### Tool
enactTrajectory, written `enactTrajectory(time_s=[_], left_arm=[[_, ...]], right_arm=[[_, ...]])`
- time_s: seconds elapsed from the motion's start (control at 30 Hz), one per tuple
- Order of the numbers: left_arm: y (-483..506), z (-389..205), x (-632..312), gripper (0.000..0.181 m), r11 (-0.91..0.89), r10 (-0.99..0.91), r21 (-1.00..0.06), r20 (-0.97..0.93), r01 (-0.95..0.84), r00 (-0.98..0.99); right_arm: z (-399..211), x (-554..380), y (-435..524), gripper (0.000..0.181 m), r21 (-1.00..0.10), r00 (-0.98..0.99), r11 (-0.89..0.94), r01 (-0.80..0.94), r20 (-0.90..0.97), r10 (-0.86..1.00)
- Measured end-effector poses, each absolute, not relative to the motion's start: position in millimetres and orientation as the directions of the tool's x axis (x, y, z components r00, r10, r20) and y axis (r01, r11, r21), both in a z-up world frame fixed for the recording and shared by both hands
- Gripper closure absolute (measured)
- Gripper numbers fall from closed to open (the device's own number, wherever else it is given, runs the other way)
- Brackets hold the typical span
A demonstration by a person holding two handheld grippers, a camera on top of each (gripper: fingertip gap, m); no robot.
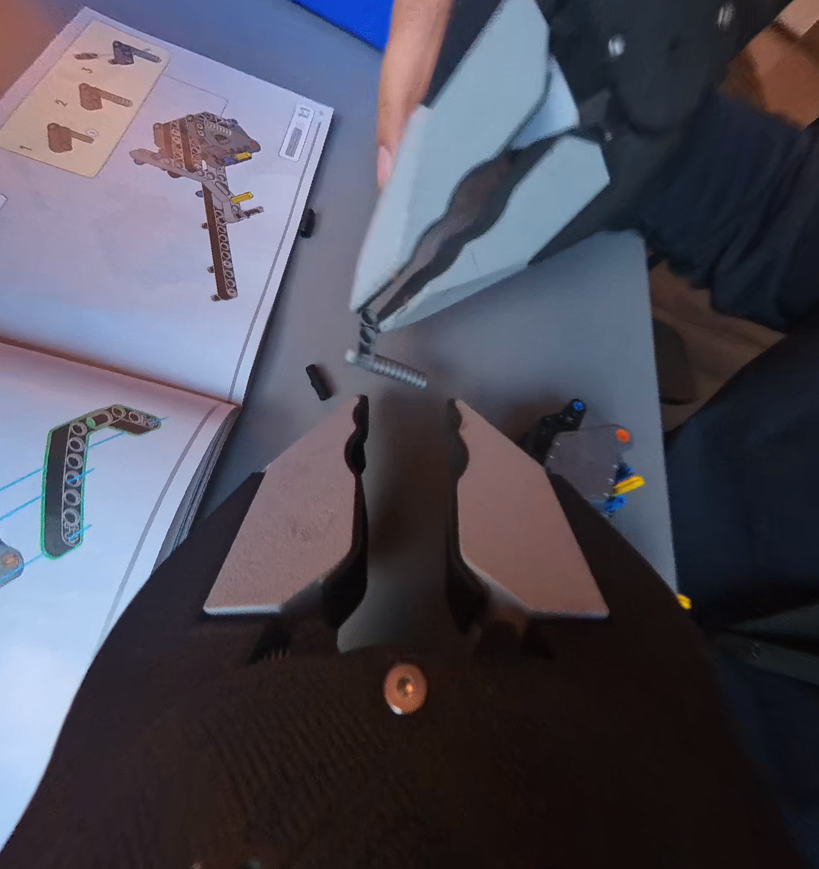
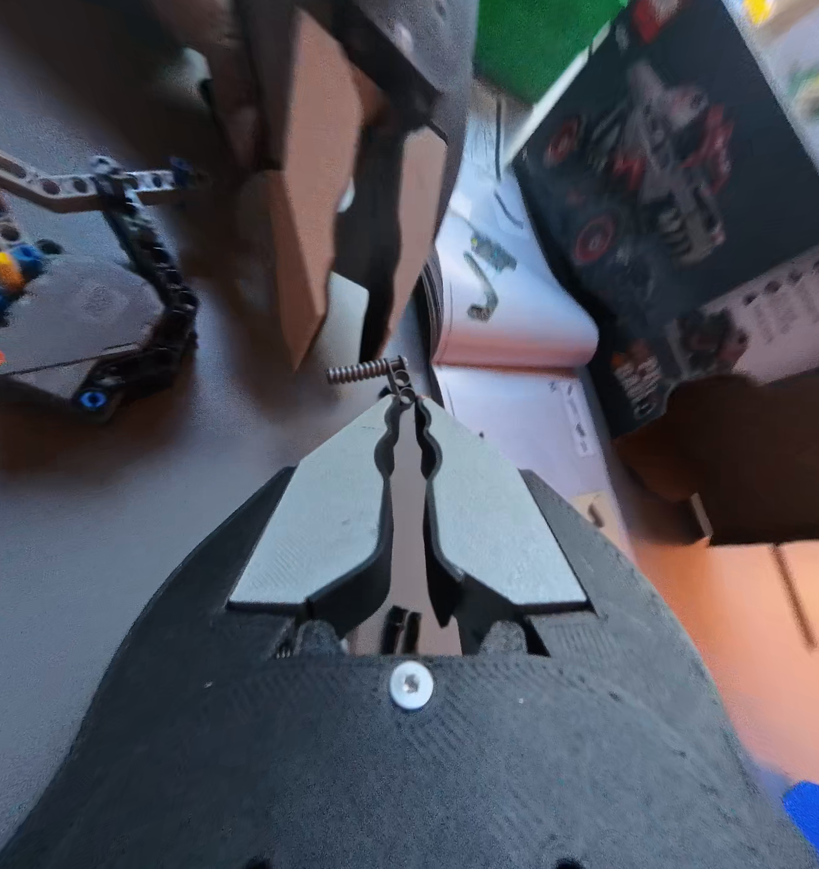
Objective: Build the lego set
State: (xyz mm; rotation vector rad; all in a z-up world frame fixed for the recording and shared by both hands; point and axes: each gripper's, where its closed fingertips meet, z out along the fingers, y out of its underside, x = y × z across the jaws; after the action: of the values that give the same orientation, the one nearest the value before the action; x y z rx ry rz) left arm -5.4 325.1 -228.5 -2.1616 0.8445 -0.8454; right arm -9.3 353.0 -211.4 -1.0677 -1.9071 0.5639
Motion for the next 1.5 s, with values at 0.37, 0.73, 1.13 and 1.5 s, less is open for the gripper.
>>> enactTrajectory(time_s=[0.37,0.73,1.13,1.5], left_arm=[[318.0,-190.1,-2.9,0.154,-0.633,-0.730,-0.770,0.563,-0.074,0.388],[317.1,-186.4,-0.9,0.176,-0.578,-0.764,-0.811,0.499,-0.089,0.409],[301.7,-202.0,6.7,0.176,-0.661,-0.732,-0.730,0.577,-0.173,0.361],[293.0,-210.5,10.1,0.175,-0.698,-0.709,-0.680,0.615,-0.223,0.343]], right_arm=[[-176.6,-9.9,333.7,0.177,-0.536,-0.161,0.805,0.253,0.797,0.581],[-172.9,-9.6,330.2,0.173,-0.508,-0.124,0.831,0.225,0.831,0.542],[-181.5,-7.8,303.6,0.172,-0.396,-0.207,0.908,0.138,0.885,0.417],[-195.5,-4.0,299.0,0.166,-0.376,-0.298,0.916,0.142,0.866,0.402]])
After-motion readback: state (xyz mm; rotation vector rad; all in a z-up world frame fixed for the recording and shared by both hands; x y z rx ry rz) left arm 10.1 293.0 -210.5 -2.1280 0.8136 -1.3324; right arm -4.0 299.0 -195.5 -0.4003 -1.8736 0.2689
